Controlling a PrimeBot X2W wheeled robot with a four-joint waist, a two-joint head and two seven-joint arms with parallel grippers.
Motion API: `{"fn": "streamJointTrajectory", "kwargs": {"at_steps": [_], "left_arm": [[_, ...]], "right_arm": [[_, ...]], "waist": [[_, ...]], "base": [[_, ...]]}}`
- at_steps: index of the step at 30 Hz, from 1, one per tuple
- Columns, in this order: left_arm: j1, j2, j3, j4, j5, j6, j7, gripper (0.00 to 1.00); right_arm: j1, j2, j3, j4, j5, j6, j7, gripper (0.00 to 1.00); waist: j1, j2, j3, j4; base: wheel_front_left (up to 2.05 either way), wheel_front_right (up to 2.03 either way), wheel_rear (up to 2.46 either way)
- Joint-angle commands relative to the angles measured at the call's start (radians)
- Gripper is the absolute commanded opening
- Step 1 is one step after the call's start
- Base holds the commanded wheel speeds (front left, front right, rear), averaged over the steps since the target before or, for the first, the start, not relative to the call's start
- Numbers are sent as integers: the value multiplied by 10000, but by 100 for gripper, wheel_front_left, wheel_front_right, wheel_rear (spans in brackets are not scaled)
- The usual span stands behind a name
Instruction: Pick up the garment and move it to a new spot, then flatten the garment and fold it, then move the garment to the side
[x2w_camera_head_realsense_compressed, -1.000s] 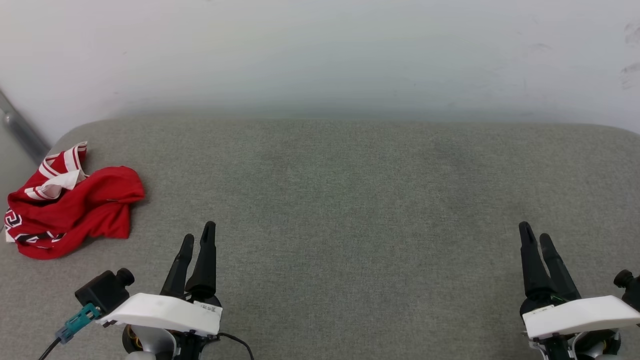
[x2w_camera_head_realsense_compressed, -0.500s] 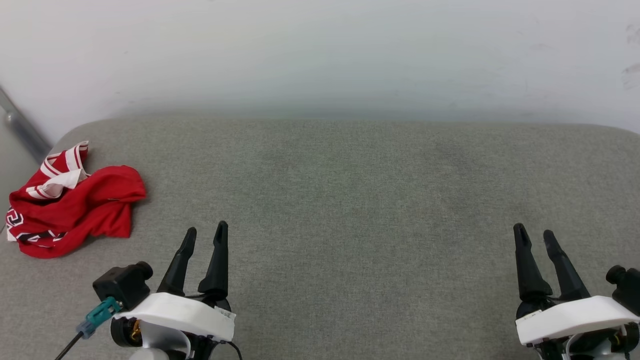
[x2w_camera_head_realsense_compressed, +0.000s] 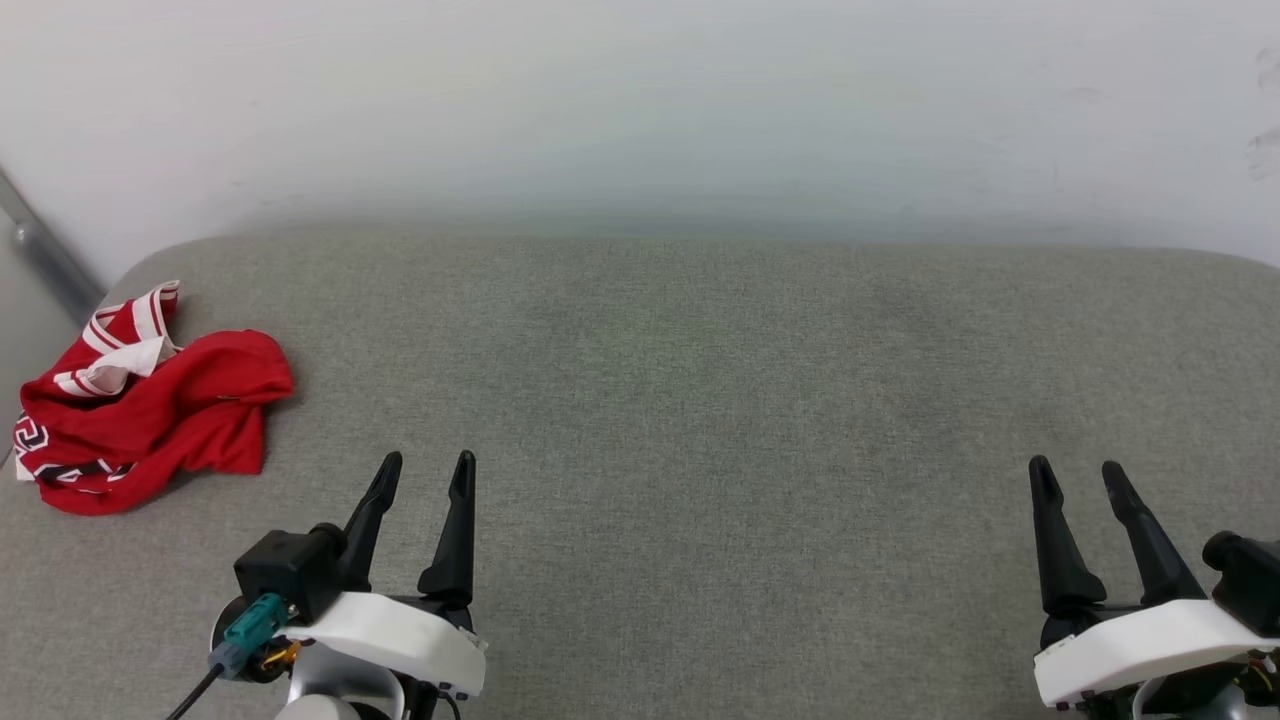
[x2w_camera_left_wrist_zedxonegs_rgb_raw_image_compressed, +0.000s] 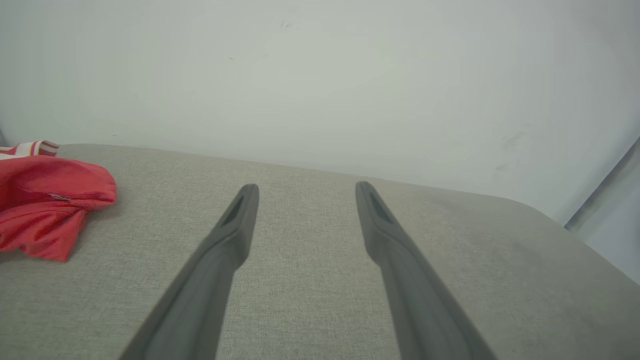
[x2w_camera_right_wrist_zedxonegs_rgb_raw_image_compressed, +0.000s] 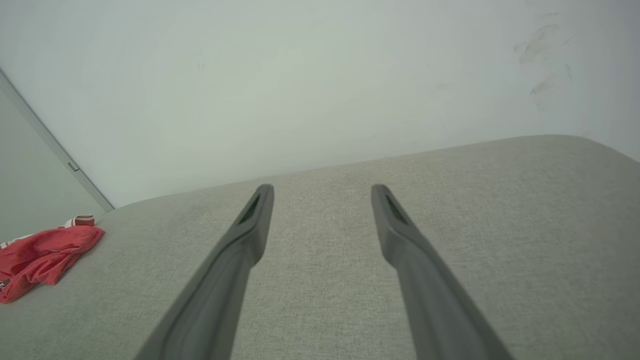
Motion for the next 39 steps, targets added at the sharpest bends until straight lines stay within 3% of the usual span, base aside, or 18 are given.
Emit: {"fn": "streamJointTrajectory", "kwargs": {"at_steps": [1, 21, 39], "left_arm": [[-204, 64, -62, -63, 228, 37, -82, 100], [-254, 242, -520, 106, 1777, 322, -535, 100], [-223, -50, -364, 563, 2769, 135, -883, 100]], "right_arm": [[64, 8, -33, -174, -238, 14, 24, 100], [410, 13, -134, -677, -1836, 19, 52, 100], [547, 17, -370, -755, -2507, 21, -183, 100]], "waist": [[0, 0, 0, 1], [0, 0, 16, 40], [0, 0, 5, 122]], "base": [[0, 0, 0], [0, 0, 0], [0, 0, 0]]}}
